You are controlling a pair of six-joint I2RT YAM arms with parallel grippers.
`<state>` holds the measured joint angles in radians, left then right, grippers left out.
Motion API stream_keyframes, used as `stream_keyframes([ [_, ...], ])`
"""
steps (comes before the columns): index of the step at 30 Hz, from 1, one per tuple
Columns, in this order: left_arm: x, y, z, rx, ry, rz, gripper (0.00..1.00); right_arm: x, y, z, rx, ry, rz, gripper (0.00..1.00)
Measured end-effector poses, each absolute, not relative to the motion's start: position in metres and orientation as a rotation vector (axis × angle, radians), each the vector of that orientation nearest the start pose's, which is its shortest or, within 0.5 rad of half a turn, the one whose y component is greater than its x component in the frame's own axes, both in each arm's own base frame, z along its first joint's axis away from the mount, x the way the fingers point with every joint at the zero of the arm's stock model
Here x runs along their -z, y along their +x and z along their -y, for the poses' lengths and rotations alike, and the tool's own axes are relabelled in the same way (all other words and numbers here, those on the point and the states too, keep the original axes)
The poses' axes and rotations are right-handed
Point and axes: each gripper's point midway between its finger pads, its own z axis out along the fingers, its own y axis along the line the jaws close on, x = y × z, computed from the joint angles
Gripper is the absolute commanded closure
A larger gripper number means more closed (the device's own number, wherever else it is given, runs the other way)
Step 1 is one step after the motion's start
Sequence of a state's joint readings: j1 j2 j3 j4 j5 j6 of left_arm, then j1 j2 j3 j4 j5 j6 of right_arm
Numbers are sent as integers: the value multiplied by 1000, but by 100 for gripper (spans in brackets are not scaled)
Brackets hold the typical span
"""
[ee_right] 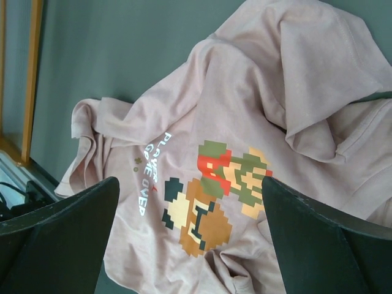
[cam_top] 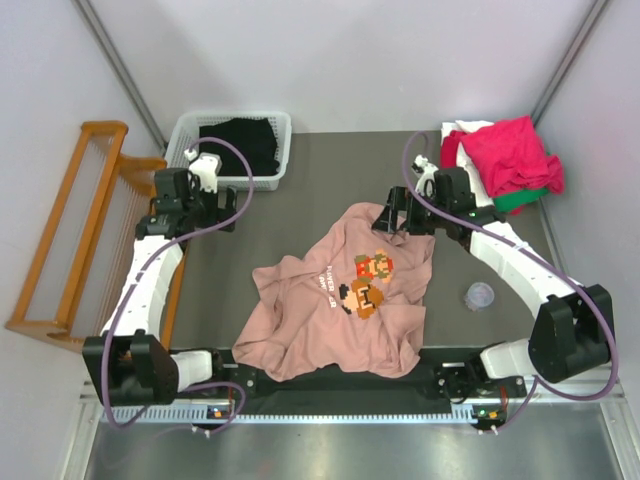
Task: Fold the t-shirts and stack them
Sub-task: Flatten the tshirt out
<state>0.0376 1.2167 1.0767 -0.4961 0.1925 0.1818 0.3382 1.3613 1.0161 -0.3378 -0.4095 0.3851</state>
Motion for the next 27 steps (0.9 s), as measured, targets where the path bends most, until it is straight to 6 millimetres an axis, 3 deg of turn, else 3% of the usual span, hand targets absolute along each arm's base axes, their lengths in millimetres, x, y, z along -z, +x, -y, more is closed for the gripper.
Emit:
stream_keyframes([
  [9,-157,355,-5,23,111,-2373,1,-159,334,-185,-727,-108,-2335,0],
  [14,-155,353,-9,-1,84,-2386,1,-131,355,-158,-681,73,-2394,0],
  [18,-157,353,-10,-15,108,-2381,1,-104,358,-148,-561,120,-2453,0],
  [20,-158,352,-7,4,131,-2375,1,-92,354,-155,-428,44,-2504,0],
  [24,-156,345,10,92,196,-2375,1,-79,360,-187,-302,-126,-2527,0],
  [27,-152,340,31,130,269,-2390,1,-64,358,-187,-235,-155,-2561,0],
])
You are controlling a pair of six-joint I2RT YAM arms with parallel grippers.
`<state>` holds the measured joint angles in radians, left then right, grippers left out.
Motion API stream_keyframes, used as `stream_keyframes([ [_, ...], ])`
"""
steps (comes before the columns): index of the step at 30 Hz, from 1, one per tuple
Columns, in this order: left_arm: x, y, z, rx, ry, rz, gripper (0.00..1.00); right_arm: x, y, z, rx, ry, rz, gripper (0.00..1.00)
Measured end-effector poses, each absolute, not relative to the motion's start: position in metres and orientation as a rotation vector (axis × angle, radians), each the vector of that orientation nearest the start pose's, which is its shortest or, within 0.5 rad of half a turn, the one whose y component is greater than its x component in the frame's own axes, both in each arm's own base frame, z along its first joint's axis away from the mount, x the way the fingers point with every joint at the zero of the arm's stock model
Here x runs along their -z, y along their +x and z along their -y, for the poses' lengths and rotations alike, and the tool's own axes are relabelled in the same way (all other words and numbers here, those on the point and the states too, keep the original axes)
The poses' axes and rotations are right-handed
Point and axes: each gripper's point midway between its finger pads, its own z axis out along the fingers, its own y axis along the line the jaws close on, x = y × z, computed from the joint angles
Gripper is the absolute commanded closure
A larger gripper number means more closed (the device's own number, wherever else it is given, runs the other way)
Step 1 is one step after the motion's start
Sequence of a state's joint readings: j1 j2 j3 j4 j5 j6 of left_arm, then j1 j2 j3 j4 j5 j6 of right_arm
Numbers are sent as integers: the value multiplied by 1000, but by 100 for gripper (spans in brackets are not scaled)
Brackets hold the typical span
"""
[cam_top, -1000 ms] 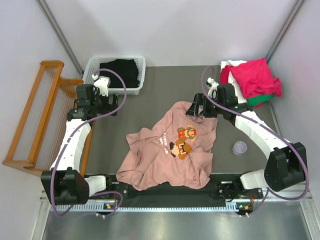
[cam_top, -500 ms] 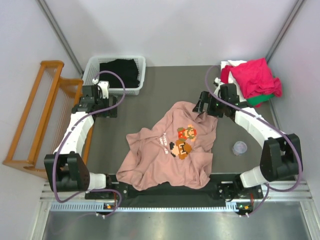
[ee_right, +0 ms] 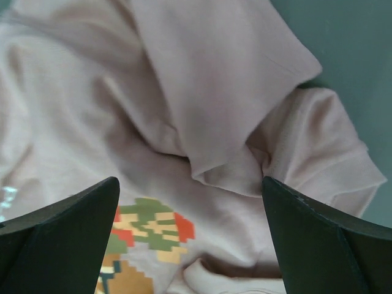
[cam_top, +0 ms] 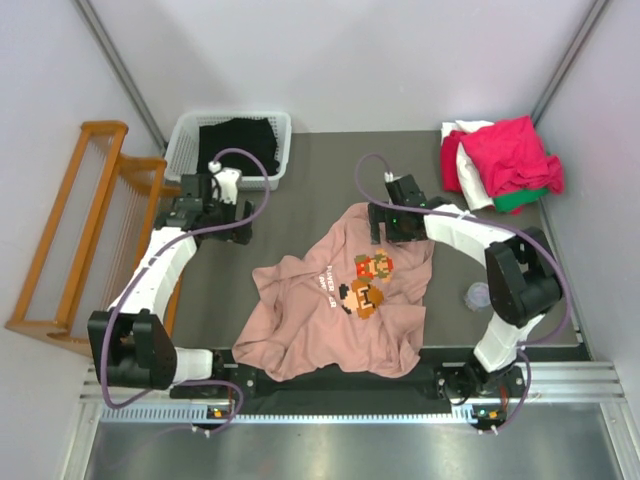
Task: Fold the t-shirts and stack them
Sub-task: Flatten the tshirt out
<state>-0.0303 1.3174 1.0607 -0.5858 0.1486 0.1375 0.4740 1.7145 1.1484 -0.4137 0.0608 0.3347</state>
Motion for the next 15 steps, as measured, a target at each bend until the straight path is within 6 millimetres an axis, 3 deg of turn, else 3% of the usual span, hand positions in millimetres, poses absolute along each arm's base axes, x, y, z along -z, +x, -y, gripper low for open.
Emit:
stream_keyframes([
  [5,-139,328,65,167,404,-2420,1,-48,355,-168,-93,-136,-2605,0],
  [10,-127,310,62,106,438,-2413,1,-46,362,-152,-61,-48,-2616,2],
  [12,-132,304,58,76,435,-2379,1,-46,366,-143,-60,8,-2616,8],
  [13,-138,304,57,68,435,-2351,1,-46,368,-139,-60,34,-2617,1],
  [15,-155,305,52,31,428,-2282,1,-45,370,-130,-56,84,-2623,0],
])
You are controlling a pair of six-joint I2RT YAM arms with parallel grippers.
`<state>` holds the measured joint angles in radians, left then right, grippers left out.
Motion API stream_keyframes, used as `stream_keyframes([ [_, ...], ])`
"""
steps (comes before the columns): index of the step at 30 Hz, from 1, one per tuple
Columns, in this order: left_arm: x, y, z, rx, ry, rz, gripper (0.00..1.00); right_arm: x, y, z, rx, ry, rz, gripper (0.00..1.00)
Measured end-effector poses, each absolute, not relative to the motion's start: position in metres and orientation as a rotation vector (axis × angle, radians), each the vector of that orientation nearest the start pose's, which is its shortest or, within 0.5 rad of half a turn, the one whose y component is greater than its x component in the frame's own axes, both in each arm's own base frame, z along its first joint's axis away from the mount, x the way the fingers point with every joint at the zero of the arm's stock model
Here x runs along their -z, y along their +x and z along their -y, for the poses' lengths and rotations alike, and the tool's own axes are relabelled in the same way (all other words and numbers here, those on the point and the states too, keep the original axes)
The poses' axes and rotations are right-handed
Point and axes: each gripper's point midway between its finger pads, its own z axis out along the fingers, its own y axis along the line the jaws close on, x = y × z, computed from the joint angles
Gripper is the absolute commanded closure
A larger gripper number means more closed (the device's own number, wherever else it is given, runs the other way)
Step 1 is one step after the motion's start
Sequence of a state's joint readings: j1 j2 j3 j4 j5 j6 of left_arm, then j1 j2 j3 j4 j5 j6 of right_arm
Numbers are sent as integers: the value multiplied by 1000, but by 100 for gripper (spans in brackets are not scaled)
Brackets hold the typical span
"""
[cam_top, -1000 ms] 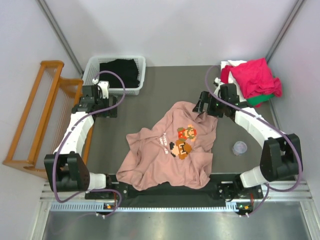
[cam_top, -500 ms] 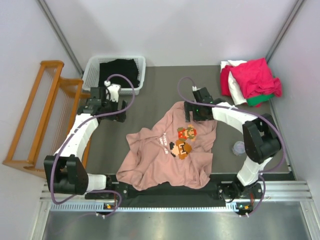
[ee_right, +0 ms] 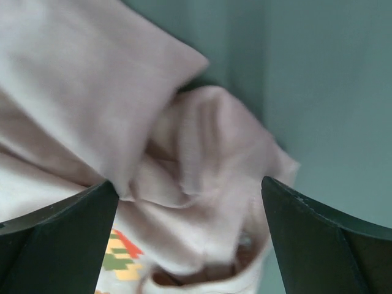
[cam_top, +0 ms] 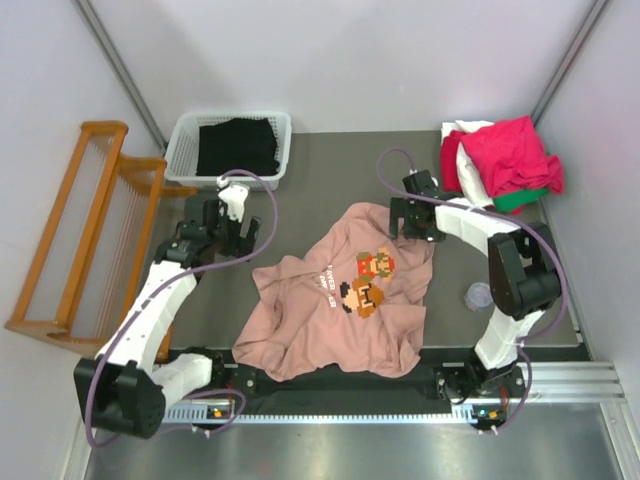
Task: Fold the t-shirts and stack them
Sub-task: Flatten the tshirt out
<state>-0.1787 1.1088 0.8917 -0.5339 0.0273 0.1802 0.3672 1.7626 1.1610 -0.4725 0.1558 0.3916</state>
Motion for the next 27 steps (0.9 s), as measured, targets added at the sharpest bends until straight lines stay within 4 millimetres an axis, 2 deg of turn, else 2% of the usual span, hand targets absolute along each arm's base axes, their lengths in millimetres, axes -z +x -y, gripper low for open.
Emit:
stream_keyframes([
  [3,-178,309,44,-28,396,-2201,1,-50,367,-115,76,73,-2638,0],
  [5,-188,313,39,-70,379,-2167,1,-67,373,-114,272,-12,-2573,0],
  [6,-190,315,36,-94,384,-2165,1,-82,375,-122,358,-70,-2511,0],
  [8,-197,319,33,-127,388,-2155,1,-117,379,-150,424,-154,-2370,0],
  [9,-203,321,31,-146,391,-2141,1,-137,377,-164,418,-136,-2293,9],
  [11,-224,327,25,-203,362,-2089,1,-173,368,-190,264,-90,-2201,0],
  [12,-232,330,21,-233,337,-2062,1,-192,368,-192,155,-37,-2164,0],
  [14,-239,336,12,-292,300,-2042,1,-224,373,-173,35,86,-2087,0],
  [16,-237,338,9,-321,300,-2081,1,-250,380,-149,48,161,-2007,0],
  [18,-238,341,11,-341,294,-2068,1,-264,380,-158,101,118,-1970,0],
  [20,-243,338,10,-355,283,-2018,1,-262,383,-193,122,19,-1973,0],
  [22,-244,333,10,-356,281,-2005,1,-241,384,-224,144,-73,-2010,0],
  [24,-237,335,13,-341,287,-2057,1,-209,378,-233,186,-151,-2073,0],
  [27,-222,347,23,-297,289,-2145,1,-172,366,-221,257,-224,-2158,0],
])
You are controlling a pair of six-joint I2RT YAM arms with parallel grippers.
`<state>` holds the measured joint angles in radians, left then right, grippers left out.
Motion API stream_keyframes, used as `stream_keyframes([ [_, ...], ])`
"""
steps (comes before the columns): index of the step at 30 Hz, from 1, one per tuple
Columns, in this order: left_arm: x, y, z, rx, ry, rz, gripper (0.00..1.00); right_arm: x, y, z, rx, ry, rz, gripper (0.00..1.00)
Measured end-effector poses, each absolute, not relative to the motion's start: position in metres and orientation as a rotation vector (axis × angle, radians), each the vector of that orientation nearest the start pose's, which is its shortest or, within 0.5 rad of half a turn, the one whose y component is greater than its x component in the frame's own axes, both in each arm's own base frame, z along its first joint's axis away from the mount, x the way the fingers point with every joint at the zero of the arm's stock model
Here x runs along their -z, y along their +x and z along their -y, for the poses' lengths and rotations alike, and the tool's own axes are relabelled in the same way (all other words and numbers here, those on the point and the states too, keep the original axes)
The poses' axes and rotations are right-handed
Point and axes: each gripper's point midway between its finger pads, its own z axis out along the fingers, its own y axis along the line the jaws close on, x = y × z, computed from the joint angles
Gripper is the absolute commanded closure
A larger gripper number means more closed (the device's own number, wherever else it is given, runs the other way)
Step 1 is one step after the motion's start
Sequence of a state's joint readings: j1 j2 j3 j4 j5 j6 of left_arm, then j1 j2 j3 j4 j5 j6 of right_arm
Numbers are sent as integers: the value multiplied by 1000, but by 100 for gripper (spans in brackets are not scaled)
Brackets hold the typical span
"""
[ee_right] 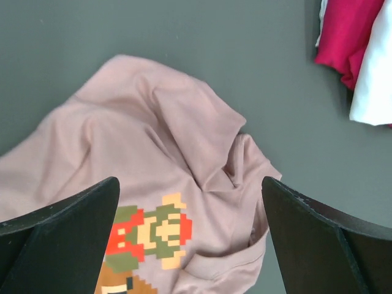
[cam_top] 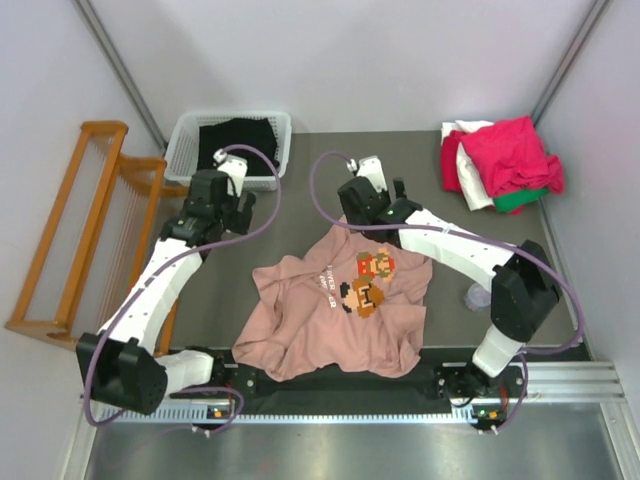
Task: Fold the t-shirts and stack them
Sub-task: Flatten the tshirt out
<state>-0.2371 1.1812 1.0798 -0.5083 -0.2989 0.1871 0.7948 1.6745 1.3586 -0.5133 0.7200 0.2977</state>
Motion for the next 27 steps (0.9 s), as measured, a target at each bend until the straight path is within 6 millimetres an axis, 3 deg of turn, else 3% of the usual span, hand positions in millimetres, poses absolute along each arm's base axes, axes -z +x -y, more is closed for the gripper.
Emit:
stream_keyframes([
  [7,-162,324,32,-220,345,-2286,1,-153,367,-212,161,-238,-2272,0],
  [11,-148,327,28,-255,339,-2324,1,-136,380,-179,114,-121,-2340,0],
  [13,-139,329,25,-286,338,-2353,1,-123,380,-158,136,-75,-2378,0],
  [15,-130,330,21,-320,339,-2381,1,-114,377,-151,136,-64,-2411,0],
  [22,-115,333,2,-480,314,-2435,1,-96,370,-160,63,-85,-2466,0],
  [27,-116,340,-4,-545,301,-2458,1,-77,363,-164,17,-114,-2518,0],
])
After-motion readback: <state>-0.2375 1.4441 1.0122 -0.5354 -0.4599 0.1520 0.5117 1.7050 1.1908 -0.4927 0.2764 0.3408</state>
